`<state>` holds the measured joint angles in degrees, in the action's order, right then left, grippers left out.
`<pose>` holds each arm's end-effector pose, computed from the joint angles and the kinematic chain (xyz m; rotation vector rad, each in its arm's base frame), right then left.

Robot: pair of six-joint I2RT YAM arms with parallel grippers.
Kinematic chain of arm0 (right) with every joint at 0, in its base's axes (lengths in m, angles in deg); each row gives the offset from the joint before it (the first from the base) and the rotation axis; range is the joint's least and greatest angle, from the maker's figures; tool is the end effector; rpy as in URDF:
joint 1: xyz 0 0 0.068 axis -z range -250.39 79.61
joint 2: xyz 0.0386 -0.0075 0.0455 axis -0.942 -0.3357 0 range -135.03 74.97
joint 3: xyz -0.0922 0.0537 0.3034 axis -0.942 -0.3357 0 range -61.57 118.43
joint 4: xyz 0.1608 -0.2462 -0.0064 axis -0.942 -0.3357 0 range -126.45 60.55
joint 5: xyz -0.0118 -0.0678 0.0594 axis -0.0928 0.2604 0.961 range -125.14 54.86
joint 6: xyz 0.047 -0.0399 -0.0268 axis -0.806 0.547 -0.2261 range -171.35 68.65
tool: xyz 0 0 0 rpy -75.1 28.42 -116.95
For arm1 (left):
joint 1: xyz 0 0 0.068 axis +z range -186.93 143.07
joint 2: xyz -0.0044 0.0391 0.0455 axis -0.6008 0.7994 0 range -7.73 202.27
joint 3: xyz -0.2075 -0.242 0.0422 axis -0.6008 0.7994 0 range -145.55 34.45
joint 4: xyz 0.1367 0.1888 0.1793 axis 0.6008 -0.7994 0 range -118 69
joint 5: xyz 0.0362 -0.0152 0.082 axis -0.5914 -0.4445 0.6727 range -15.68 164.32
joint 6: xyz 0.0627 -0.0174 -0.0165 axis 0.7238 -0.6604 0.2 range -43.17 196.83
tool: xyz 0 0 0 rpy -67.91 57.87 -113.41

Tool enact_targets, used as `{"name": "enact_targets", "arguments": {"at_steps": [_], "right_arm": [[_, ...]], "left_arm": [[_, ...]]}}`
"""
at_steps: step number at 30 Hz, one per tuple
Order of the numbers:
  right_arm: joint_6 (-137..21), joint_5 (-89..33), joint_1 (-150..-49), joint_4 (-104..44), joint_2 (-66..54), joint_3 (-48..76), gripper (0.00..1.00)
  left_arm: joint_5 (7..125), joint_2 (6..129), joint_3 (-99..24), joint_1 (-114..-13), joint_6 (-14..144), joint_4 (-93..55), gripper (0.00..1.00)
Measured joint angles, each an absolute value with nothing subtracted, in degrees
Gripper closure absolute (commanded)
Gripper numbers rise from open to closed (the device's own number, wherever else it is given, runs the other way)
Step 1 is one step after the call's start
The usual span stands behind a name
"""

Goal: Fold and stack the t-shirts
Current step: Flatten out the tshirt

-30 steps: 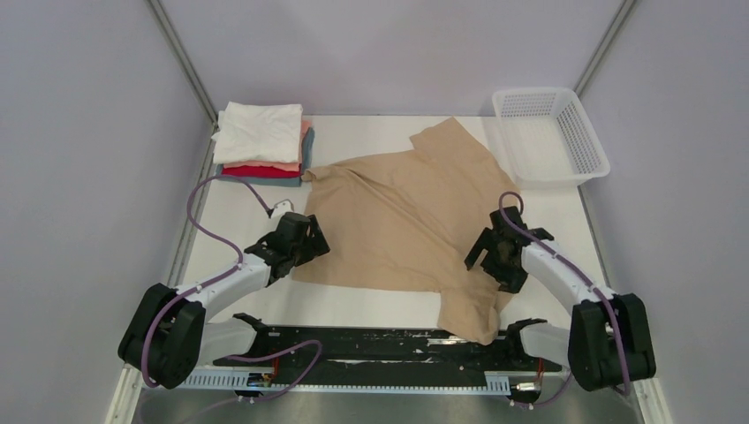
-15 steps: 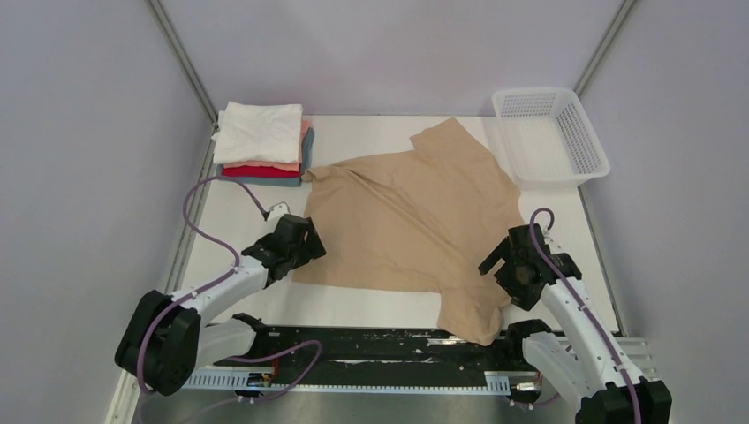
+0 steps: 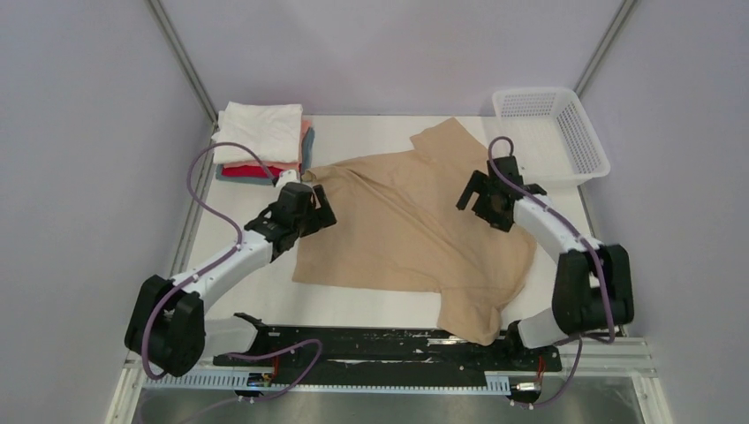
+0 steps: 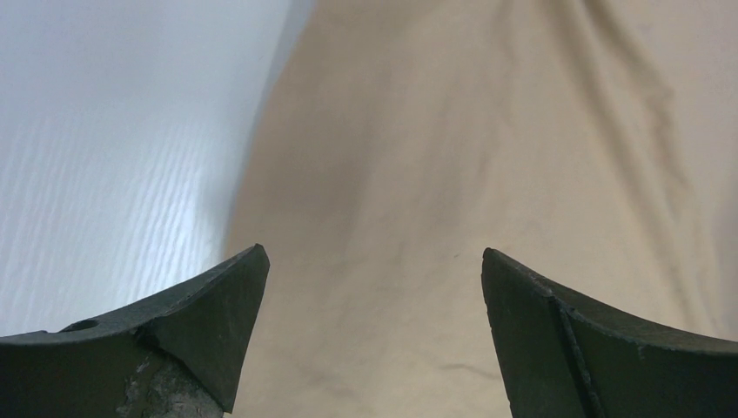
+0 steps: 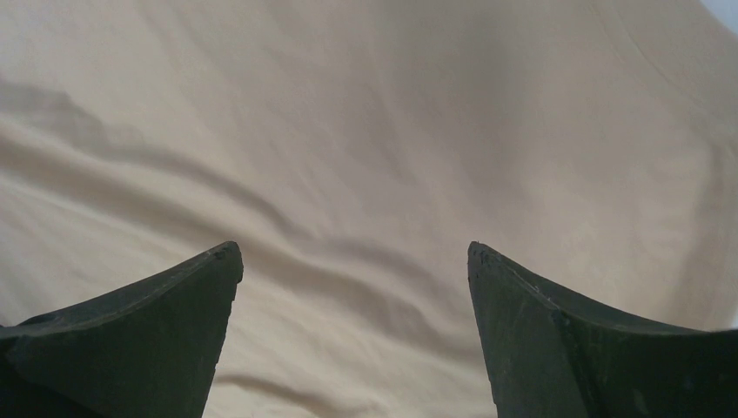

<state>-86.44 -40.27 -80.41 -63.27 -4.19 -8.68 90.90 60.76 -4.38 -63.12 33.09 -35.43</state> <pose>0.2979 0.0478 0.2417 0.5995 2.5523 0.1601 0.2467 -0.1043 0.2324 -0.4940 2.2644 -0.2853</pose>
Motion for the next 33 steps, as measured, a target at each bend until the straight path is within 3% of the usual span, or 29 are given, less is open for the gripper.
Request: {"name": "enact_targets", "arguments": {"at_steps": [6,15,21,28,33], "right_arm": [[-81.35,-37.89,-80.41,-55.34,-27.53,8.01,0.00],[-79.21,-35.22,-78.96,-52.46,-45.28,26.09,0.00],[-80.28,-32.82,-76.80,-51.32,-48.01,29.48,0.00],[-82.38,-31.16,-74.99,-48.39,-46.98,27.01,0.00],[-82.62,-31.05,-74.96,-47.23,-46.09,25.41,0.00]], "left_arm": [[82.92,76.02,-15.20,-59.41,35.66,-31.06,0.00],[78.24,92.80,-25.31,-57.86,37.35,-33.47,0.00],[76.19,91.30,-23.30,-57.49,37.11,-33.64,0.00],[70.29,76.76,-7.79,-57.35,35.21,-33.40,0.00],[69.54,71.19,-3.61,-57.46,34.40,-35.37,0.00]]}}
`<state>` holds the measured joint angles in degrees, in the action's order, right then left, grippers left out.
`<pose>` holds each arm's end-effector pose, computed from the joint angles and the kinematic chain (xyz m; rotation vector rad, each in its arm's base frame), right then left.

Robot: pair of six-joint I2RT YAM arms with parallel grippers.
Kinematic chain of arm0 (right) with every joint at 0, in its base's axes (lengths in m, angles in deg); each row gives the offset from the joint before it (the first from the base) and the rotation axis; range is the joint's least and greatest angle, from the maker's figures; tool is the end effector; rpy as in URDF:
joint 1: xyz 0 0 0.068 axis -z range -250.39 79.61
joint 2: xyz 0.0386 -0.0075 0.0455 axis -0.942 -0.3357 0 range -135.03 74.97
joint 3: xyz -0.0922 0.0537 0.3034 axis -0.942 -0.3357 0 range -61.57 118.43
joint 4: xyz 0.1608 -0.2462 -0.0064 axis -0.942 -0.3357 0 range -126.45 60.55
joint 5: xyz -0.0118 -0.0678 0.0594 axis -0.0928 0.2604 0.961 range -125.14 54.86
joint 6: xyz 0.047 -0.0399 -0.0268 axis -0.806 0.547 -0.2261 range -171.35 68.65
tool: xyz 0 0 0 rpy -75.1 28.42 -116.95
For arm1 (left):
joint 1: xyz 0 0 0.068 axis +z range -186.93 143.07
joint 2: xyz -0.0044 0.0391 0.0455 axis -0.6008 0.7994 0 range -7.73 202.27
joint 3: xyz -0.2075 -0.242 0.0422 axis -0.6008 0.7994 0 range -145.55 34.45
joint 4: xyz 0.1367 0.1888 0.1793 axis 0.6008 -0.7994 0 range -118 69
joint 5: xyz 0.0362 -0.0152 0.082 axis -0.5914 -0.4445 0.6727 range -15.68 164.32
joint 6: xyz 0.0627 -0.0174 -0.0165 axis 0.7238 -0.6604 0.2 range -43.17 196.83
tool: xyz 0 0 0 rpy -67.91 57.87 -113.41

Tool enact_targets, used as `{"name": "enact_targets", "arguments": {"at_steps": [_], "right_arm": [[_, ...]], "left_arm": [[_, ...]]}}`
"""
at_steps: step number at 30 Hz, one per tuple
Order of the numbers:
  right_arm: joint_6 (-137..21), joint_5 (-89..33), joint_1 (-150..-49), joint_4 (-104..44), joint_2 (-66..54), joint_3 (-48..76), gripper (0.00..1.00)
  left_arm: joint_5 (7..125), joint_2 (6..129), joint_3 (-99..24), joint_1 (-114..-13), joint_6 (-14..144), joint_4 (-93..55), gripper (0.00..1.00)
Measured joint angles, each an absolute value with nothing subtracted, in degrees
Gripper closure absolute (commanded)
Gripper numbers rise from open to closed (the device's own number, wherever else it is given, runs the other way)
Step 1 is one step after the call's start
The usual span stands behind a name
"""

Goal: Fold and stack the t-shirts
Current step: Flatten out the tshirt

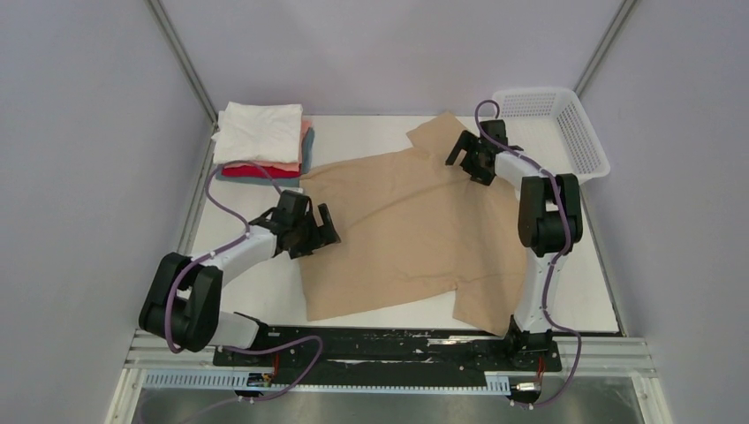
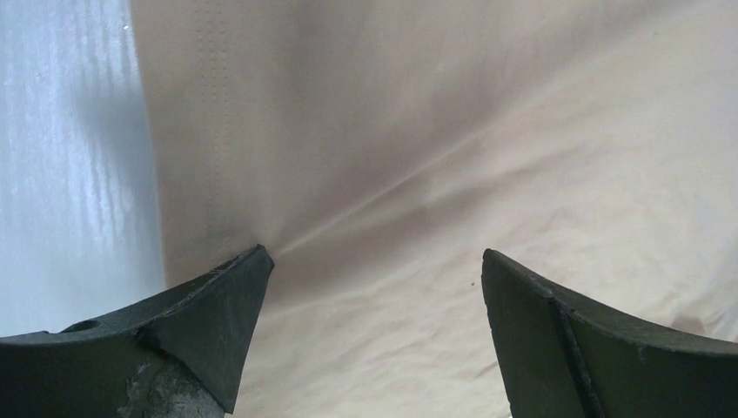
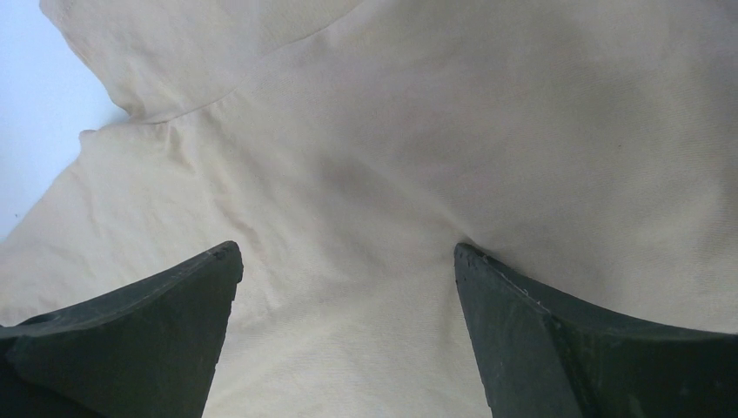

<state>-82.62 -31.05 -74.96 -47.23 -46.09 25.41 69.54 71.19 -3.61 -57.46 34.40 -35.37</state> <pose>0.5240 0.0457 0.1754 0.5486 2.4463 0.3518 0.2634 -0.1034 0.1797 -0.4637 2.5768 -0.5212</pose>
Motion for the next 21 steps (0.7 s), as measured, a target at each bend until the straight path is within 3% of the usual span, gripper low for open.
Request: {"name": "enact_targets", "arguments": {"at_steps": [7,11,21], "right_arm": [[-82.05,-31.02,-74.96,-47.17,-45.34,24.58,0.00],[-79.93,-31.72,-75.10,-47.82,-43.38,22.22,0.00],[-76.04,-33.58,-75.55,-48.17,-36.49,13.46,0.00]], "left_arm": [[75.16,73.83,-13.25,-57.46,34.81,-41.60,0.00],[78.18,81.59,-25.40,-57.46,35.91,-41.14,0.00],[76.60,102.25,-40.40,-56.98,39.47,-44.13,0.00]]}}
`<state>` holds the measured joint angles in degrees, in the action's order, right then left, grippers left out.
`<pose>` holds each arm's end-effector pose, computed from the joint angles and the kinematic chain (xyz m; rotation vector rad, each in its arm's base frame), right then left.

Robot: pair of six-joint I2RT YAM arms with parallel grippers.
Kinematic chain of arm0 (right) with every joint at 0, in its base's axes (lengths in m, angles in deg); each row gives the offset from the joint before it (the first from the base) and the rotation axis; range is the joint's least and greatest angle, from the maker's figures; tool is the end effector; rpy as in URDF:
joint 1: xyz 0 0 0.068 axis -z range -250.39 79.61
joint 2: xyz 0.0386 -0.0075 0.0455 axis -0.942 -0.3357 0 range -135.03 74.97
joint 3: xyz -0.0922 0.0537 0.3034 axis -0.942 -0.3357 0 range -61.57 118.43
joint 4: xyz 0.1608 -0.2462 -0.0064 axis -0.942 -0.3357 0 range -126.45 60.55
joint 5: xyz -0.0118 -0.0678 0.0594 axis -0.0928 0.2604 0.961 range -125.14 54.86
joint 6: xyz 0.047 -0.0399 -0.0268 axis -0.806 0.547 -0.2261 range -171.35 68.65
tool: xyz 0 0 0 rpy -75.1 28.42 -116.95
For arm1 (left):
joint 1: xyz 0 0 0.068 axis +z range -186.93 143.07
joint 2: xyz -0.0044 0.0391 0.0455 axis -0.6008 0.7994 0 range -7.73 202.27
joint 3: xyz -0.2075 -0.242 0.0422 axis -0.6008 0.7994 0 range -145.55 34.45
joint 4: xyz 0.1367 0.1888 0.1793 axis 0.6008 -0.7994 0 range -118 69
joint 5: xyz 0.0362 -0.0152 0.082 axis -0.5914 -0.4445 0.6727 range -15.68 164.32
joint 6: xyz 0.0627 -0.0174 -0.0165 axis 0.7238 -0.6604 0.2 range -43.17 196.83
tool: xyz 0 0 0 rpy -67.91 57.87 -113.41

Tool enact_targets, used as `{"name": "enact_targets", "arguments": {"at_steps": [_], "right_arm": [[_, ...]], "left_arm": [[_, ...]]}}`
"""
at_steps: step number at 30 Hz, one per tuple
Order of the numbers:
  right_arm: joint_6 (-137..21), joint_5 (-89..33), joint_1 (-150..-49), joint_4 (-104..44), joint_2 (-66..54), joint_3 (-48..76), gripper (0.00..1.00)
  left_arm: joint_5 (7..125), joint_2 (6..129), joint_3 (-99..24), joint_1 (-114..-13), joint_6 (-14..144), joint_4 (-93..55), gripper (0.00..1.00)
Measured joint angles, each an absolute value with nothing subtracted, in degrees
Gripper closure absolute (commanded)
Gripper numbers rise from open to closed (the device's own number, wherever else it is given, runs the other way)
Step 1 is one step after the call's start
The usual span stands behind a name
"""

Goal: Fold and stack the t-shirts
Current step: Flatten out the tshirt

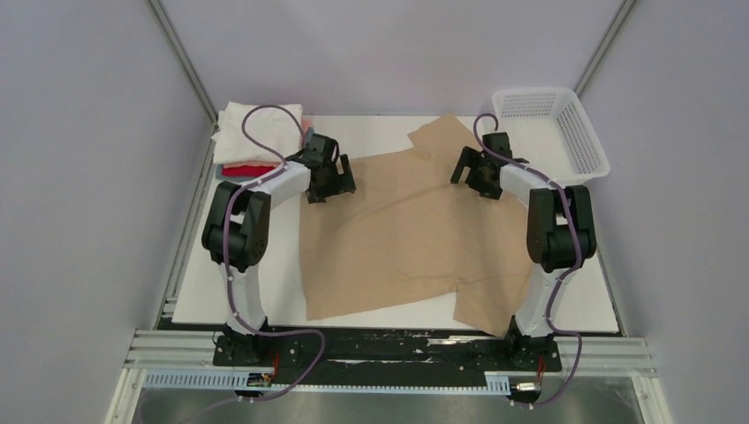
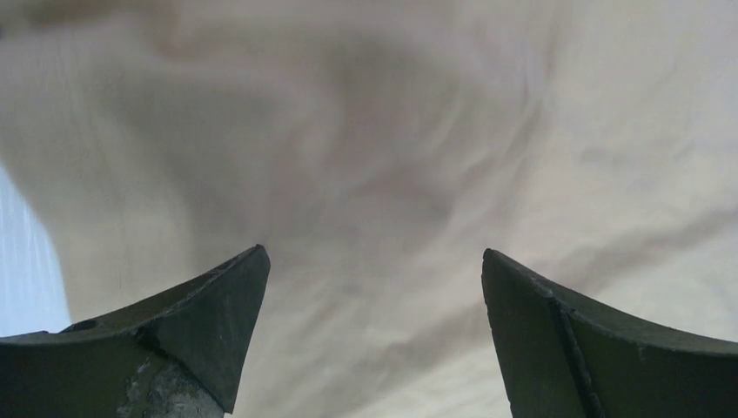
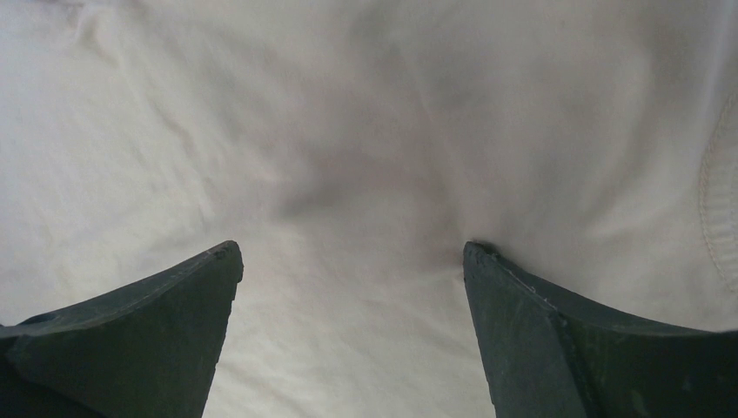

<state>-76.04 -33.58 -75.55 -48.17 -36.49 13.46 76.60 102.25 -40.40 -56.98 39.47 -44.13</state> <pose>0.4664 0.0436 0.1834 0.4217 2.5152 0.2397 0.4306 -0.1549 0.1885 -0.4089 2.5876 -0.3120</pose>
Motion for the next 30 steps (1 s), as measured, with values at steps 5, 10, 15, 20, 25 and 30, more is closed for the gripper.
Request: {"name": "enact_targets", "arguments": {"at_steps": [5,10,15,20,25,30], "right_arm": [[-75.73,-33.67,-75.55,-47.45,-36.36,12.30,0.00],[-75.73,-34.06,-75.55,-47.19,-36.62,12.52,0.00],[-76.52,-34.17,-75.55,-46.99,-38.72,15.27,0.00],[-77.13,-34.22,-75.62,-46.69,-39.75,16.74,0.00],[-75.67,-34.48,-76.58,-47.06,-39.05,16.80,0.00],[-72.58,-39.46,-81.19,-48.46,-28.34,12.60,0.00]], "left_arm": [[75.64,110.94,-52.57,-56.02,41.54,-48.35,0.00],[74.24,119.34,-66.30,-54.64,43.62,-55.30,0.00],[70.77,126.55,-78.93,-52.07,45.72,-60.15,0.00],[67.40,131.82,-88.07,-49.79,47.23,-63.02,0.00],[64.71,131.27,-87.17,-49.16,48.67,-62.32,0.00],[63.58,123.97,-76.09,-49.38,48.93,-59.28,0.00]]}}
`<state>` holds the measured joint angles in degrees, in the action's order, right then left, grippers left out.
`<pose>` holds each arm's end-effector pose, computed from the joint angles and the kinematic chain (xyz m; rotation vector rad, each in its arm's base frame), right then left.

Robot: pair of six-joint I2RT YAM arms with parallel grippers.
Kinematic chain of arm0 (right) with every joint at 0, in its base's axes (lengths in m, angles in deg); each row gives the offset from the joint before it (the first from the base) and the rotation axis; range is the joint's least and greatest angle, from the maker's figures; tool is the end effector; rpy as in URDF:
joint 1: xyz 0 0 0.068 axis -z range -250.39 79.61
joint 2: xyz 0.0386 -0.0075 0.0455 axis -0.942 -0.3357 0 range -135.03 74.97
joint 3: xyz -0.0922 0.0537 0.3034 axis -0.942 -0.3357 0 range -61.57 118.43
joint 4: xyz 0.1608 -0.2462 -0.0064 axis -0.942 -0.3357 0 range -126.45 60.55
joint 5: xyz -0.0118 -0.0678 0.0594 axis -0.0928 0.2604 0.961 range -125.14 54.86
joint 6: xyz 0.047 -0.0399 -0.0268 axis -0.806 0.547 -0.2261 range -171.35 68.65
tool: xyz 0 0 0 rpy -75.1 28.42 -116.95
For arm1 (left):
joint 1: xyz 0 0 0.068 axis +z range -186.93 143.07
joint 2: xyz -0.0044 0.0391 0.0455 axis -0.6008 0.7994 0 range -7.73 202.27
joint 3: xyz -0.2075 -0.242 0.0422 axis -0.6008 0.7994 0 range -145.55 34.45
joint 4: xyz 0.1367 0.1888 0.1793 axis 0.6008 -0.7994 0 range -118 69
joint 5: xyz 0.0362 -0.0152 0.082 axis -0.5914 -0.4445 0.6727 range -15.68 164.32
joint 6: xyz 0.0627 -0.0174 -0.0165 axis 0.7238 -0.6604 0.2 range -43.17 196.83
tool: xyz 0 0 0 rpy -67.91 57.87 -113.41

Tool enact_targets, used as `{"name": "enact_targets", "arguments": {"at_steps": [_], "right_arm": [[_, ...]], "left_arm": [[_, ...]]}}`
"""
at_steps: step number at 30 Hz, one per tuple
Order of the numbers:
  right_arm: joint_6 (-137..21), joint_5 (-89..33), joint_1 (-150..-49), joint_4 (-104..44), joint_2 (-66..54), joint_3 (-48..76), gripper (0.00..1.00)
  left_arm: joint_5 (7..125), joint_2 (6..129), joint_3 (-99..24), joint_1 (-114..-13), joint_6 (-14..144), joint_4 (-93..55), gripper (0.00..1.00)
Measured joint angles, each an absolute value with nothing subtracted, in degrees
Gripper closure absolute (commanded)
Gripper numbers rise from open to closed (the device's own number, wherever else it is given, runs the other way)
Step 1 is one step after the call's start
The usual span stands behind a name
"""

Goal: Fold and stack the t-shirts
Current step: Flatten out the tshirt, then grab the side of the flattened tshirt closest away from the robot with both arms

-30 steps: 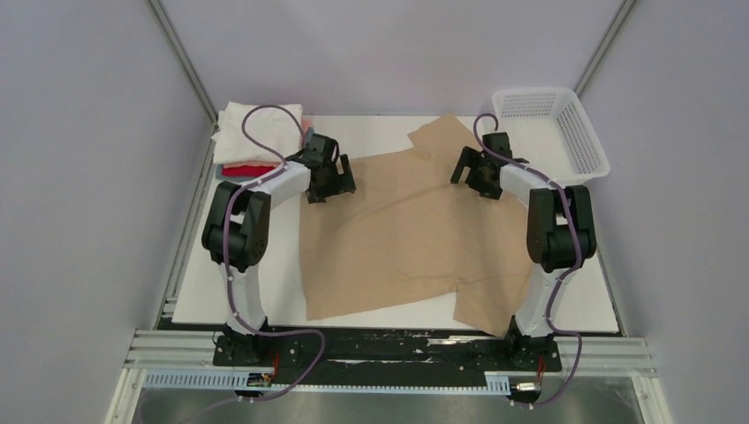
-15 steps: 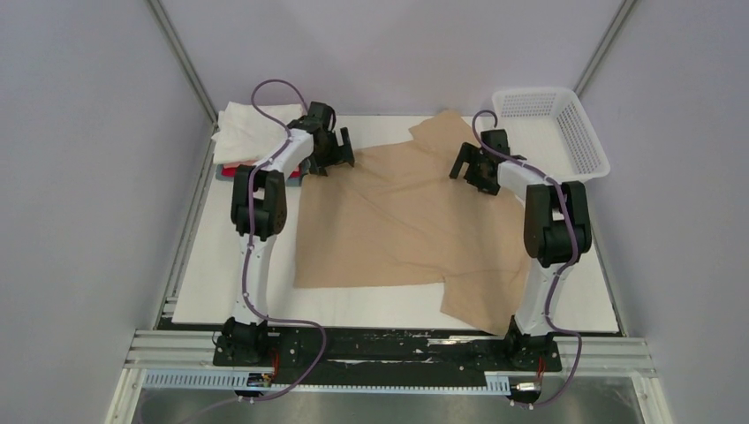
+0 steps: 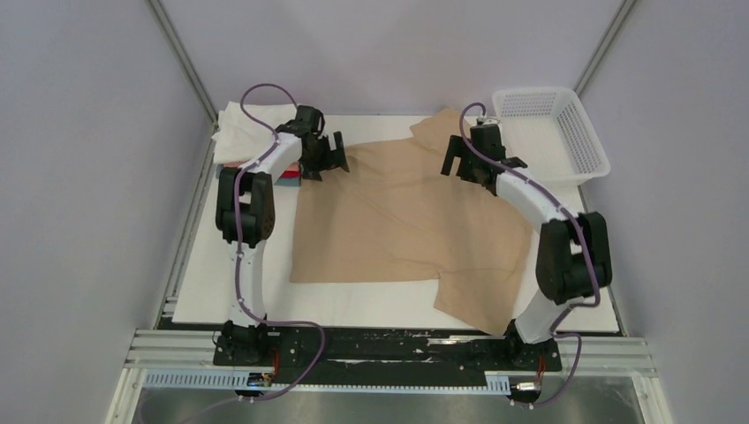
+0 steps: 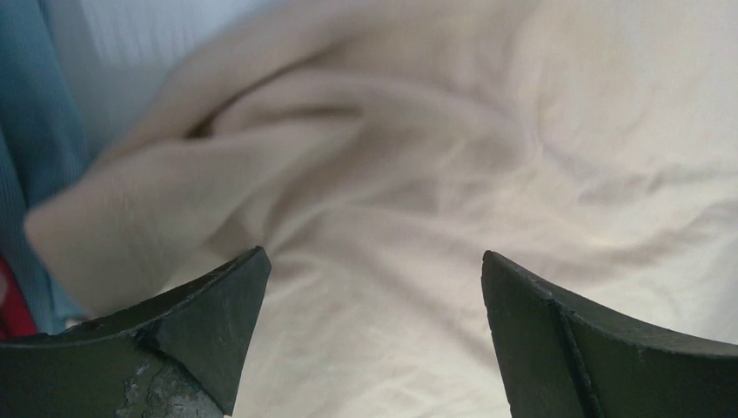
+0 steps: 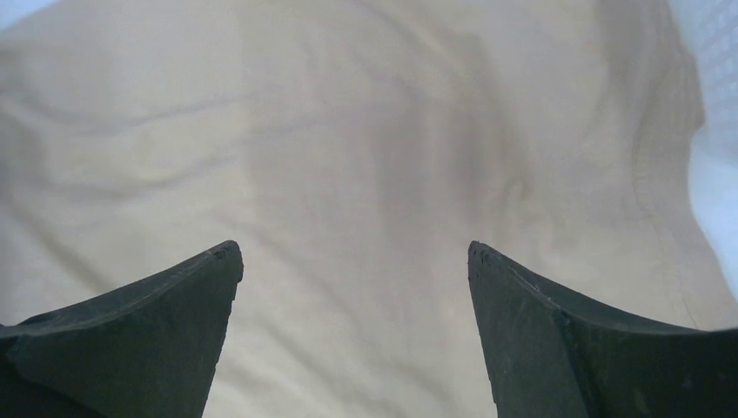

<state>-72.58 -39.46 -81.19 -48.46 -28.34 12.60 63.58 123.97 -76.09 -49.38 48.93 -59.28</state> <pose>0.4436 0.0805 0.2406 0.2540 2.4014 0.1672 0.5600 -0.1339 0.1941 -0.2902 2.6481 -0.4859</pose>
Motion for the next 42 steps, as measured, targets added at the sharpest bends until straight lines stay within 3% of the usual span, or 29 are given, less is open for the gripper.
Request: {"name": "enact_targets", "arguments": {"at_steps": [5,9,14,20,27,33,42], "right_arm": [[-71.69,-45.73,-90.07,-47.12,-7.71,3.75,0.00],[-75.16,-46.65,-89.32,-46.29,6.89,-6.35,0.00],[-79.89,-47.11,-87.01,-47.54,16.31,-18.28,0.00],[-83.05,-46.37,-87.01,-49.46,25.04,-26.65,0.00],[-83.82,-46.02,-87.01,-49.46,30.08,-28.95,0.00],[-83.95,-46.11,-87.01,-49.57,30.17,-29.80,0.00],[-83.99,-46.11,-87.03,-49.85,28.80,-29.82,0.00]], "left_arm": [[66.44,105.20,-55.83,-51.23,48.28,-55.82,0.00],[72.30,81.20,-35.33,-56.11,44.52,-51.23,0.00],[79.03,53.33,-12.16,-60.90,36.34,-51.41,0.00],[86.57,38.47,4.06,-60.37,26.16,-60.83,0.00],[87.58,32.63,11.23,-60.37,19.29,-60.94,0.05],[87.23,38.84,11.75,-60.37,17.15,-57.11,0.22],[86.74,45.64,11.56,-60.35,17.06,-50.32,0.40]]}}
